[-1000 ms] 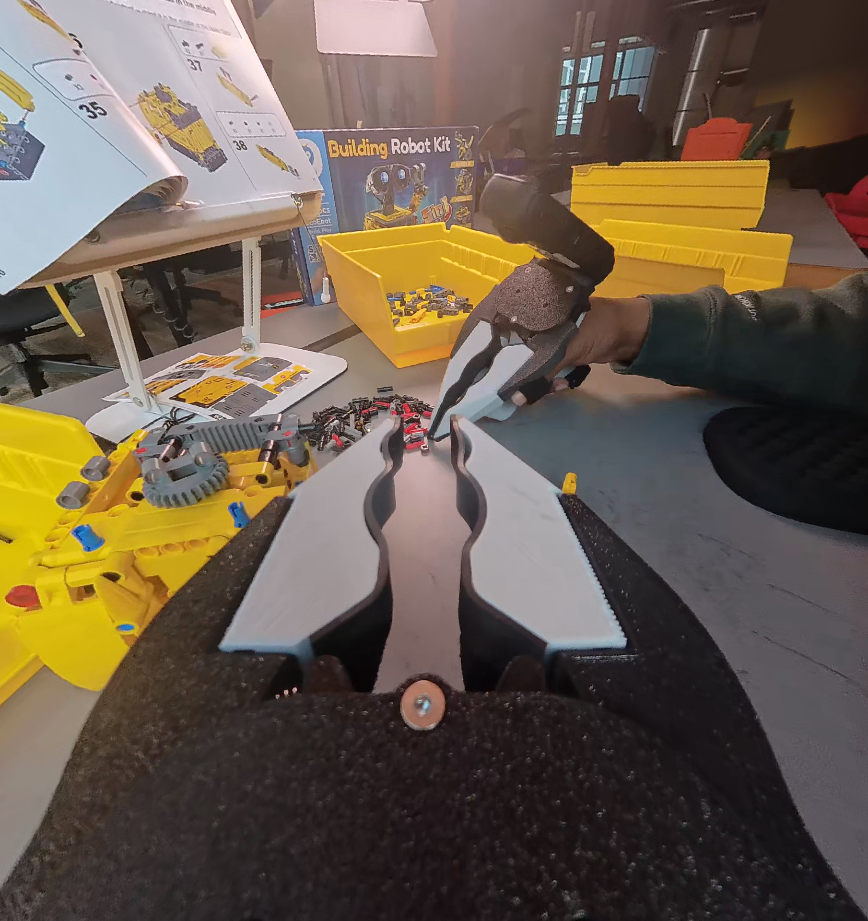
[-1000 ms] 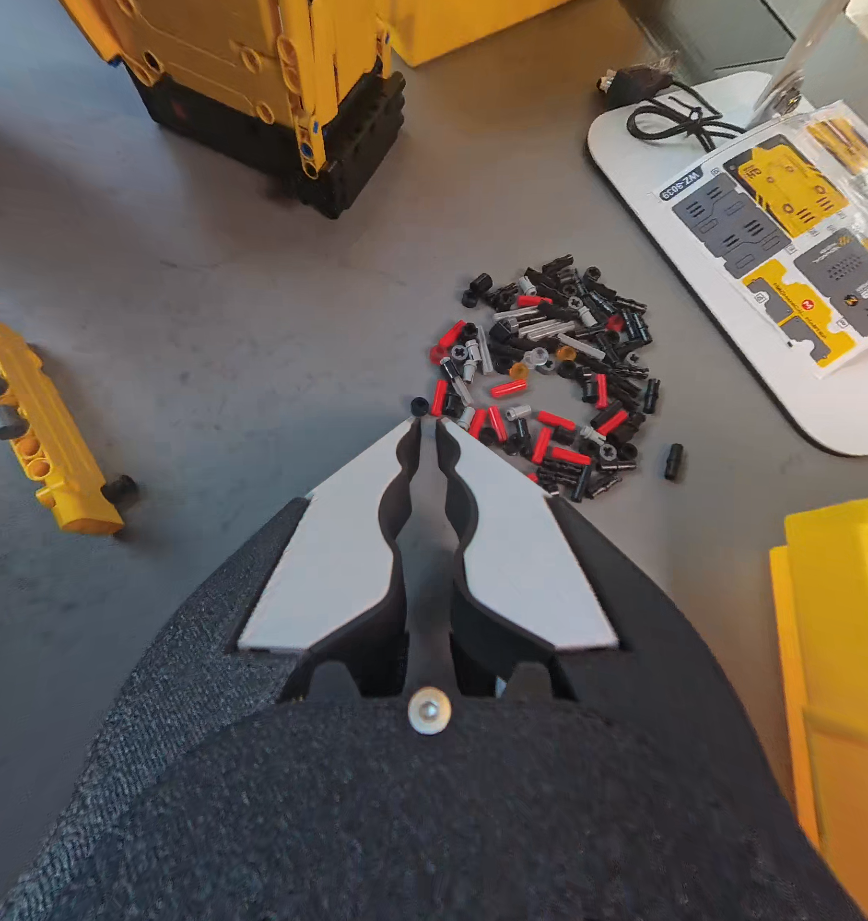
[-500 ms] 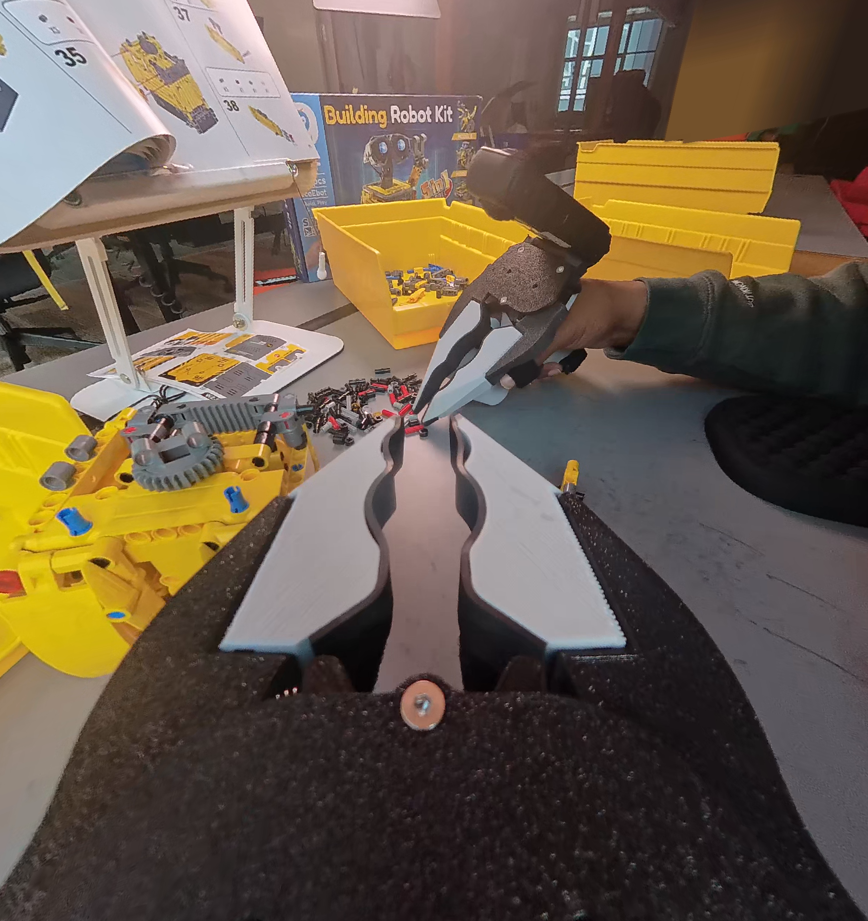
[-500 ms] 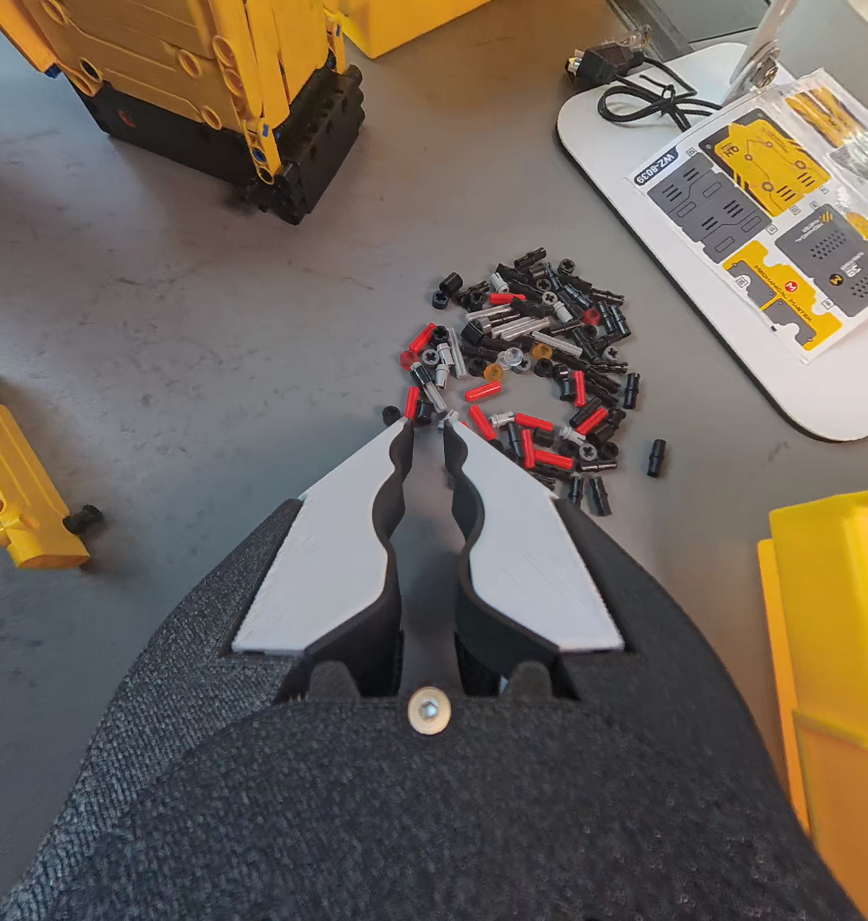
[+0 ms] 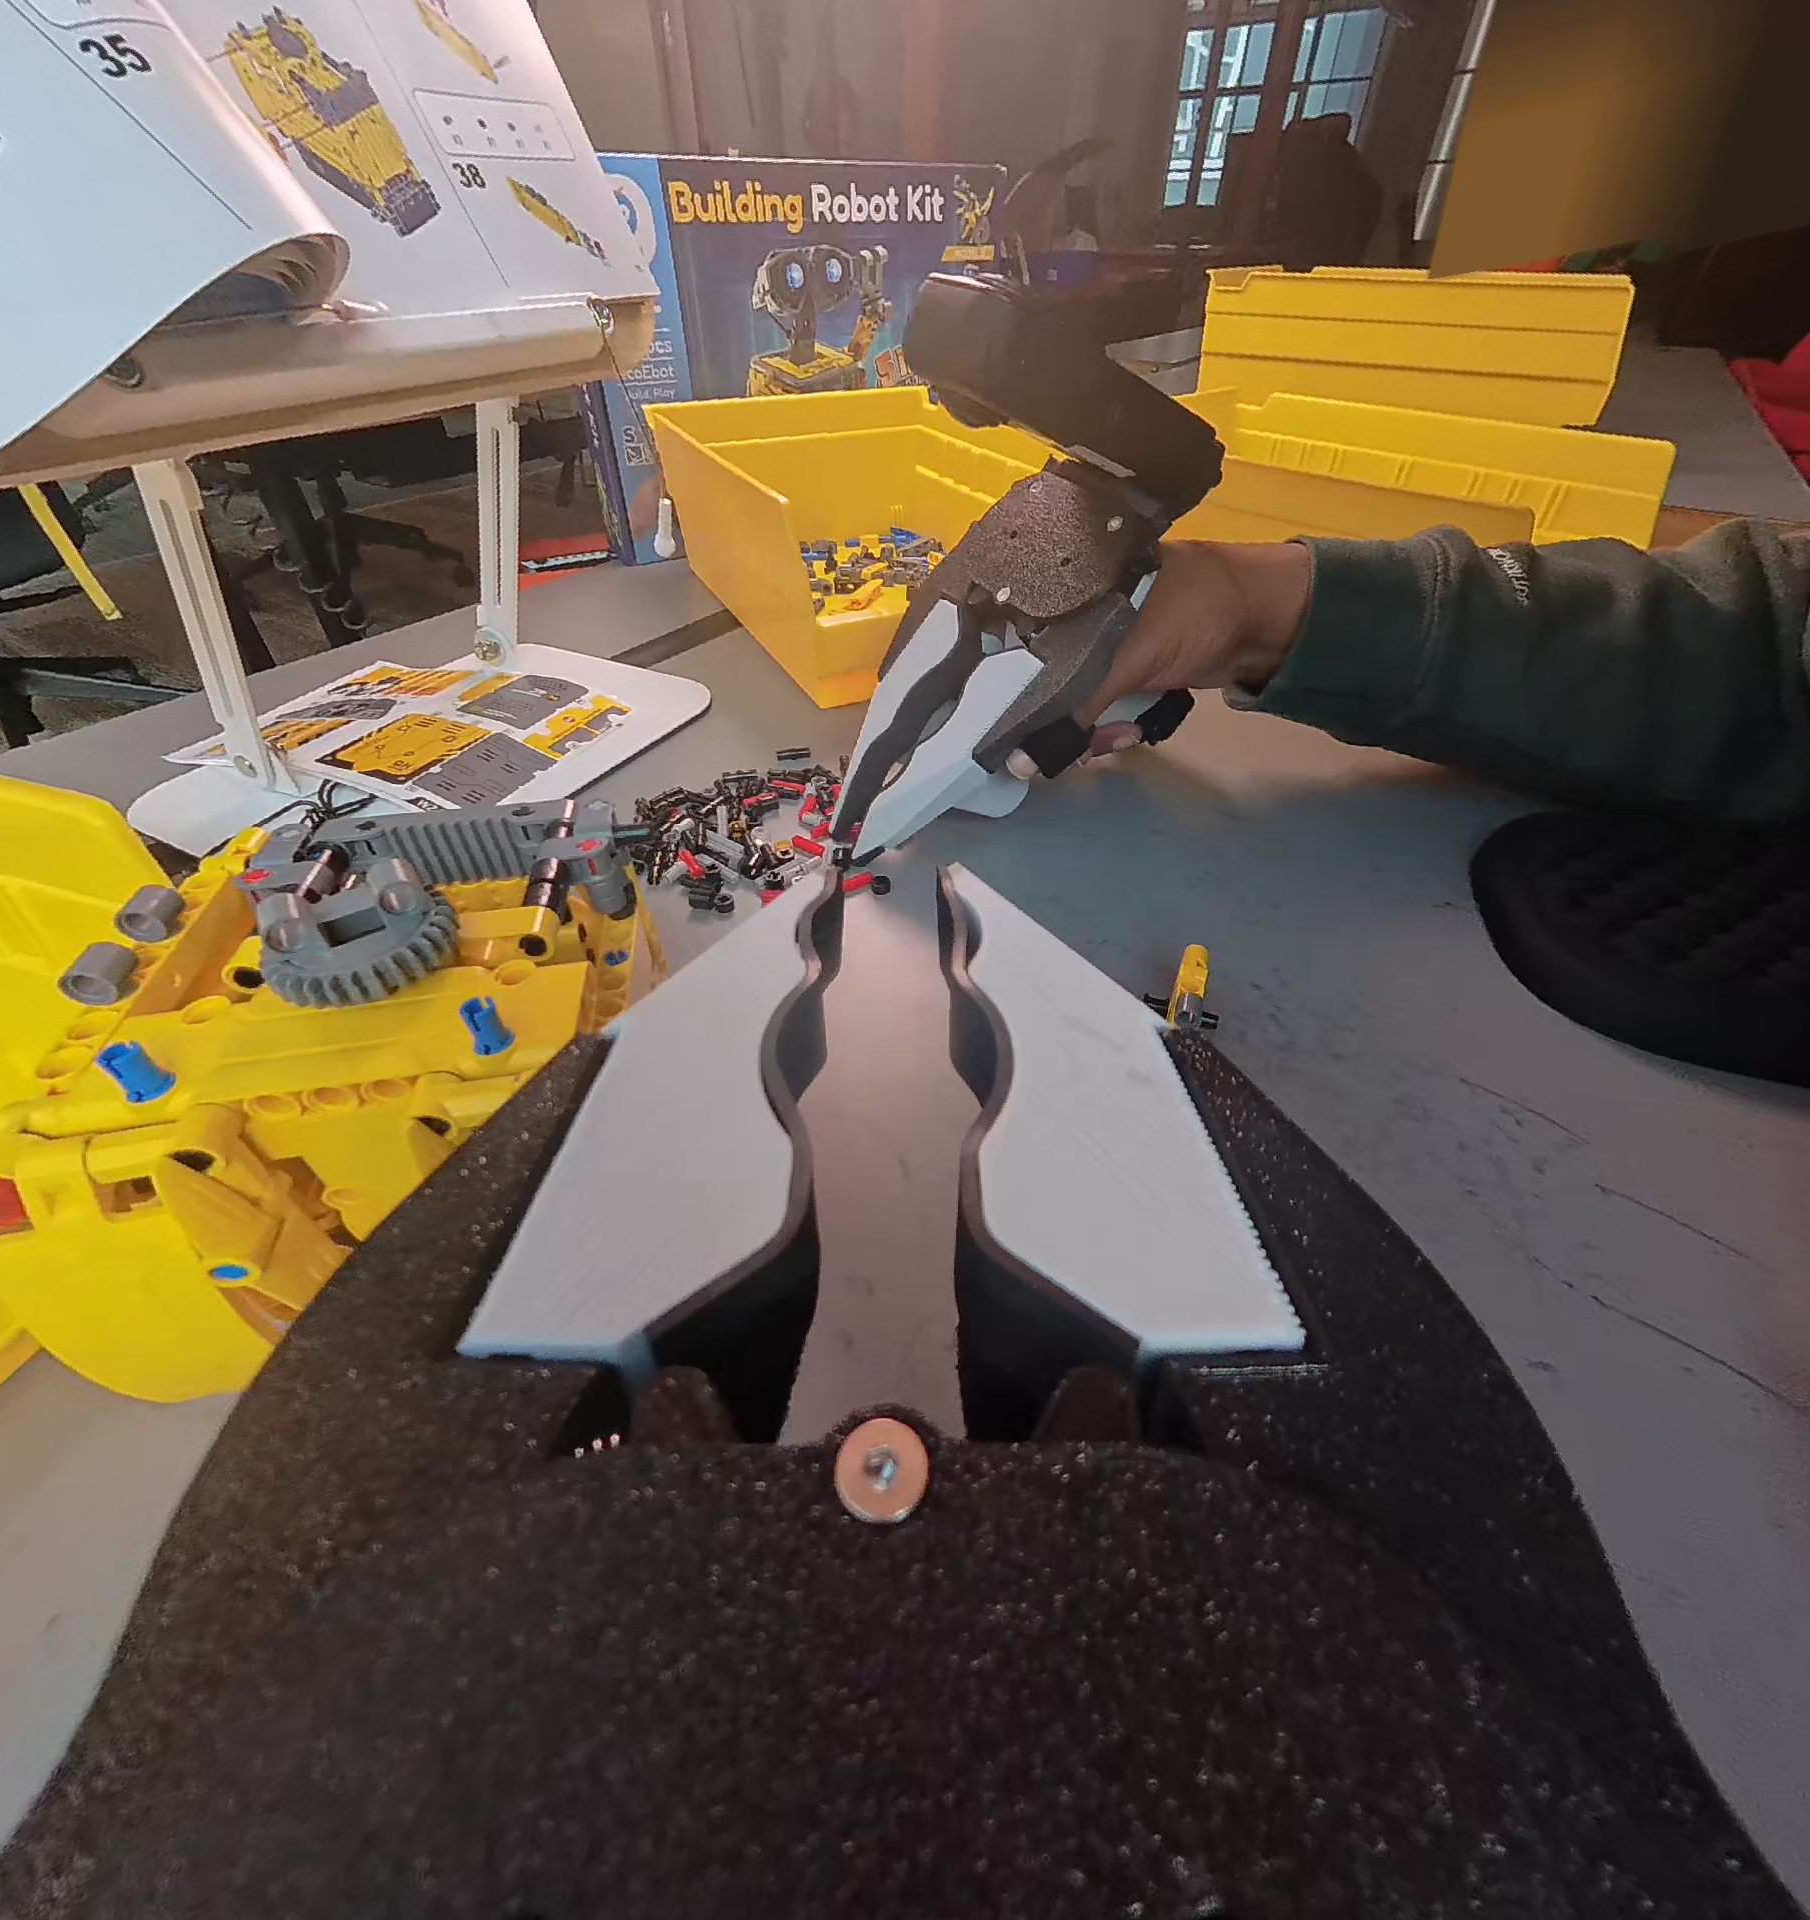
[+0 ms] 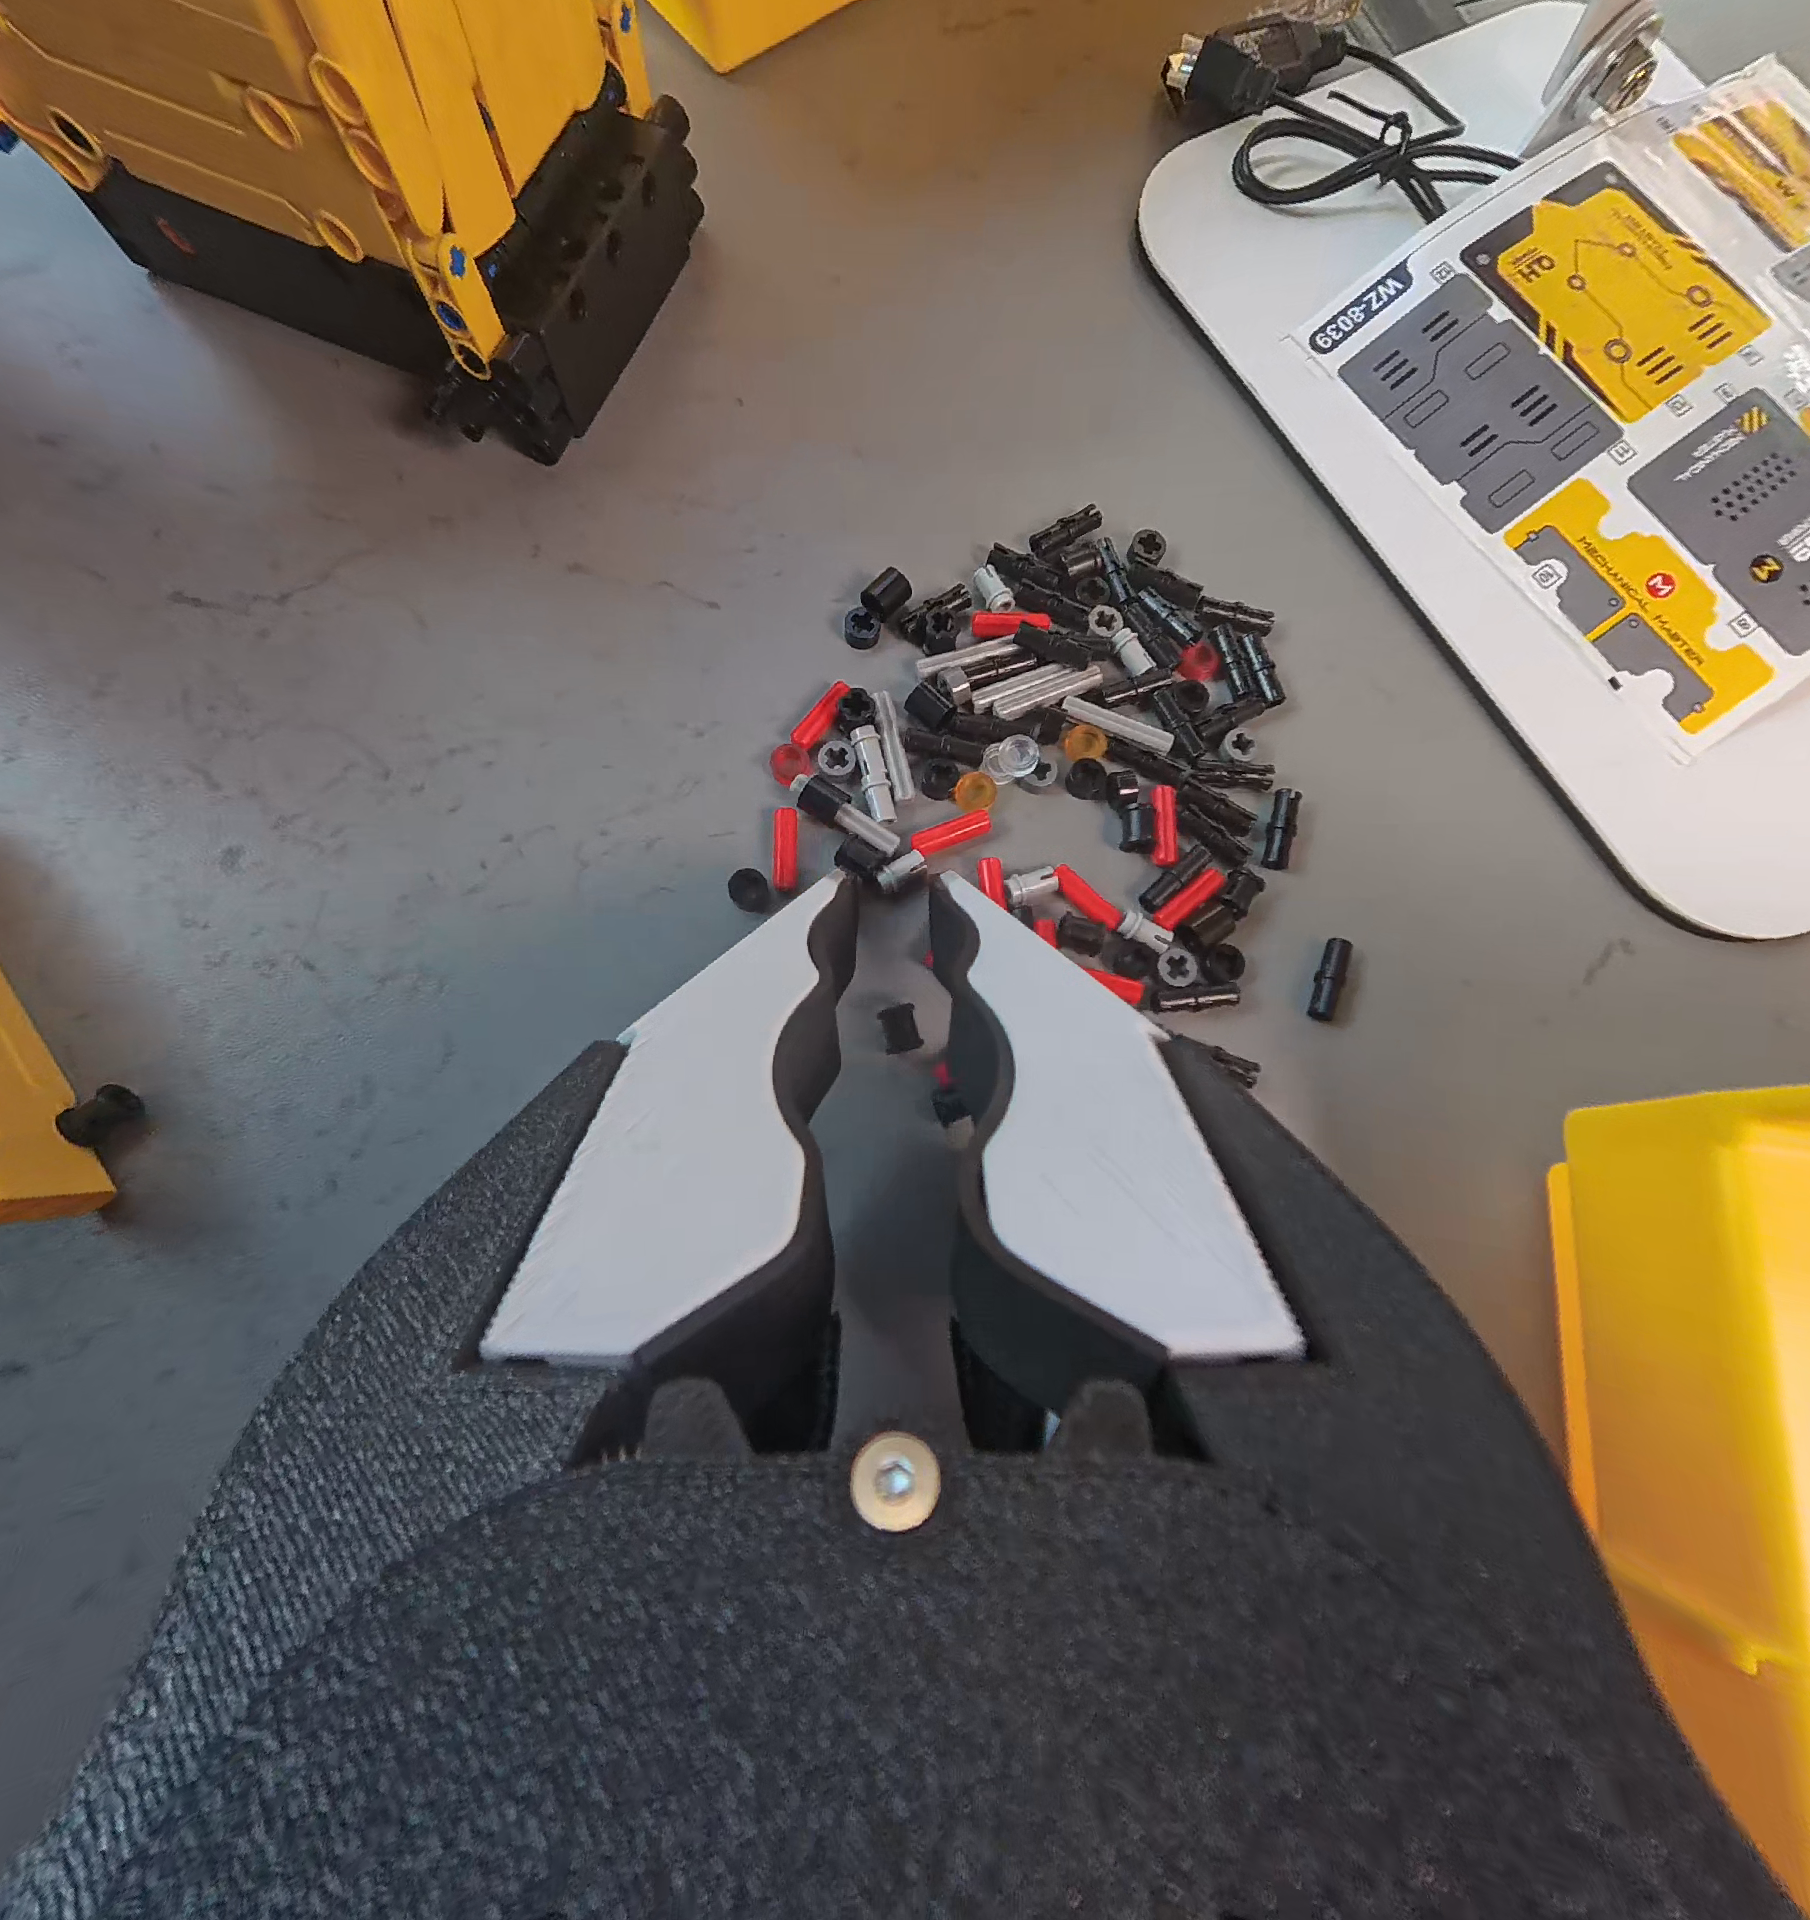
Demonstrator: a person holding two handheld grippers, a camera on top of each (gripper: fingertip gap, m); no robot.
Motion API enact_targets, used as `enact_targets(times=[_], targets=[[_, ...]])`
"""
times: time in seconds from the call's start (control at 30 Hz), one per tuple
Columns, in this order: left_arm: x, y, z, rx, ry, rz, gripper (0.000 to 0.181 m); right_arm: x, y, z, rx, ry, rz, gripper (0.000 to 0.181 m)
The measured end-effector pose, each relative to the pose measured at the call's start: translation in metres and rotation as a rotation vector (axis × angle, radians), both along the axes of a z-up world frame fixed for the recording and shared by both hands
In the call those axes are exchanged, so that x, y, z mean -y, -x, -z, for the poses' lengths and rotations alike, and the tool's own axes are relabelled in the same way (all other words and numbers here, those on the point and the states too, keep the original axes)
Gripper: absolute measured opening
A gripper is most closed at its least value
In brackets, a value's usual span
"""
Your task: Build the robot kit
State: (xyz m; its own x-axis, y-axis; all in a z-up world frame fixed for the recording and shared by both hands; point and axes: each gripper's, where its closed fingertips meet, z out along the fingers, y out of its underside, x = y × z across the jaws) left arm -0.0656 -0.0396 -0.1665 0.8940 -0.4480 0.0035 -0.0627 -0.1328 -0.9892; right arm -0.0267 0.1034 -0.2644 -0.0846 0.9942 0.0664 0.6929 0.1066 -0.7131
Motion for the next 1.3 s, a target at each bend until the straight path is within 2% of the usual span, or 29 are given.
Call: enact_targets(times=[0.3,0.63,0.7,0.8,0.93,1.03,1.13,1.2,1.3], targets=[[0.0,-0.001,0.003,0.003,0.014,0.009,0.017,0.001,0.005,0.0,0.011,0.011,-0.061,0.016],[0.001,-0.002,0.003,-0.005,0.016,0.018,0.017,0.005,0.0,-0.003,0.005,0.031,-0.096,0.009],[0.001,-0.002,0.003,-0.007,0.015,0.016,0.017,0.014,-0.004,-0.013,-0.01,0.054,-0.131,0.009],[0.001,-0.002,0.002,-0.005,0.013,0.016,0.017,0.051,-0.013,-0.025,-0.003,0.082,-0.287,0.009],[0.0,-0.003,0.005,-0.013,0.022,0.018,0.017,0.084,-0.018,-0.003,0.088,0.035,-0.417,0.009],[0.001,-0.002,0.004,-0.02,0.017,0.013,0.017,0.085,-0.015,0.0,0.093,0.035,-0.41,0.01],[0.001,-0.002,0.004,-0.015,0.017,0.013,0.017,0.068,-0.008,-0.011,0.038,0.041,-0.339,0.014],[0.001,-0.002,0.004,-0.016,0.019,0.017,0.017,0.043,0.002,-0.022,-0.029,0.062,-0.213,0.013],[0.001,-0.004,0.005,-0.023,0.021,0.022,0.017,0.005,0.008,-0.023,-0.055,0.077,-0.057,0.013]])
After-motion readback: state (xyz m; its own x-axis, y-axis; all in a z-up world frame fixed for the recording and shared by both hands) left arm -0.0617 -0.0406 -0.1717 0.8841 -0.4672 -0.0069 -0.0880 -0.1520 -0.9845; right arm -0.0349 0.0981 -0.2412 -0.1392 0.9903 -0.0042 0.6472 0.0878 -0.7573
